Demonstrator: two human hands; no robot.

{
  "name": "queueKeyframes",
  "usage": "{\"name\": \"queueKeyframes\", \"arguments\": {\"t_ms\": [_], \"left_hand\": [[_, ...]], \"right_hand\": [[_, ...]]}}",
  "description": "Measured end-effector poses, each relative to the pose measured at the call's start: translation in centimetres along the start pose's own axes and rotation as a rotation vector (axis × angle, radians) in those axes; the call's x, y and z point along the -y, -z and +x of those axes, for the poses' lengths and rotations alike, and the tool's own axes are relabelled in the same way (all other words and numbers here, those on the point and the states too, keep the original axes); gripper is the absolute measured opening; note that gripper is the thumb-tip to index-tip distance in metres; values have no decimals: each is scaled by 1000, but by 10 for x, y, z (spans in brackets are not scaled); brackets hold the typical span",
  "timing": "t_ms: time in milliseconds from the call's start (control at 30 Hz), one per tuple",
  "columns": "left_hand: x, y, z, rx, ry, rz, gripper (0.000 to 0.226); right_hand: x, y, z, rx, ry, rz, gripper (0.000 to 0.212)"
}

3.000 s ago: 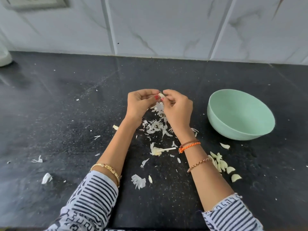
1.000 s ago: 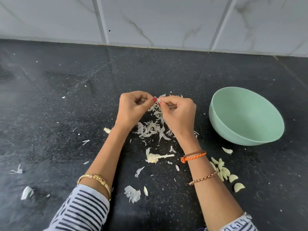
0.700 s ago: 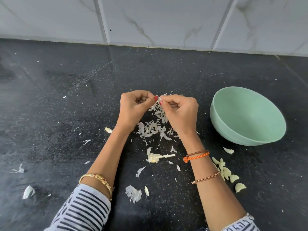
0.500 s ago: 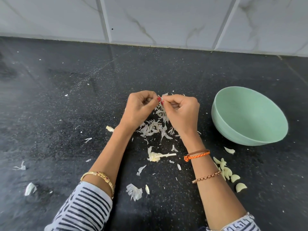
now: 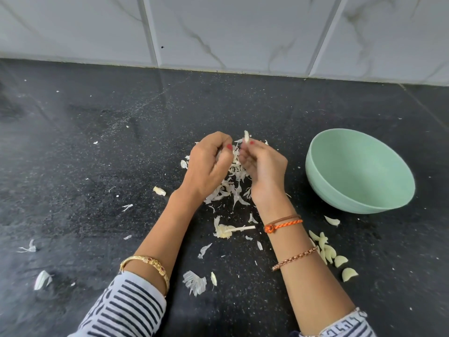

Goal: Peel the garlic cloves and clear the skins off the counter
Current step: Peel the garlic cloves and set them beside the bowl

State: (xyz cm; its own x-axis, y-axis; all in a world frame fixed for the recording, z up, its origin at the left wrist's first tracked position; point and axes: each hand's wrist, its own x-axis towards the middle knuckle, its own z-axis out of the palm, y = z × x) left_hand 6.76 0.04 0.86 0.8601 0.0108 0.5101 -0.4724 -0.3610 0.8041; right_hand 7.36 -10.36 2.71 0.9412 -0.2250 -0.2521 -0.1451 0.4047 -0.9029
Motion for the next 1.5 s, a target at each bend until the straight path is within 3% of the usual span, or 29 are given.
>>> {"name": "queueKeyframes", "arguments": {"t_ms": [100, 200, 300, 433, 767, 1000, 1167, 1300, 1367, 1500], "left_hand": [[6, -2, 0, -47, 12, 152, 31], [15, -1, 2, -102, 172, 70, 47], [14, 1, 3, -104, 228, -128, 7], [14, -1, 3, -81, 252, -183, 8], [5, -1, 5, -60, 411, -346, 23], [5, 1, 9, -67, 577, -560, 39], [7, -1, 7, -118, 436, -566, 23], [4, -5, 5, -262, 351, -382, 25], [5, -3, 6, -336, 373, -375, 25], [9, 1, 6, -289, 295, -325, 24]], "right_hand": [[-1, 3, 0, -33, 168, -112, 13], [-8, 5, -2, 26, 452, -439, 12], [-14, 7, 2, 36, 593, -617, 14], [-14, 9, 4, 5, 701, -702, 11], [-12, 10, 6, 43, 641, -749, 8], [-1, 3, 0, 271, 115, -379, 30], [3, 2, -3, 297, -23, -235, 32], [1, 4, -3, 134, 272, -535, 23], [0, 5, -5, 153, 349, -549, 18], [0, 3, -8, 223, 389, -518, 6]]}}
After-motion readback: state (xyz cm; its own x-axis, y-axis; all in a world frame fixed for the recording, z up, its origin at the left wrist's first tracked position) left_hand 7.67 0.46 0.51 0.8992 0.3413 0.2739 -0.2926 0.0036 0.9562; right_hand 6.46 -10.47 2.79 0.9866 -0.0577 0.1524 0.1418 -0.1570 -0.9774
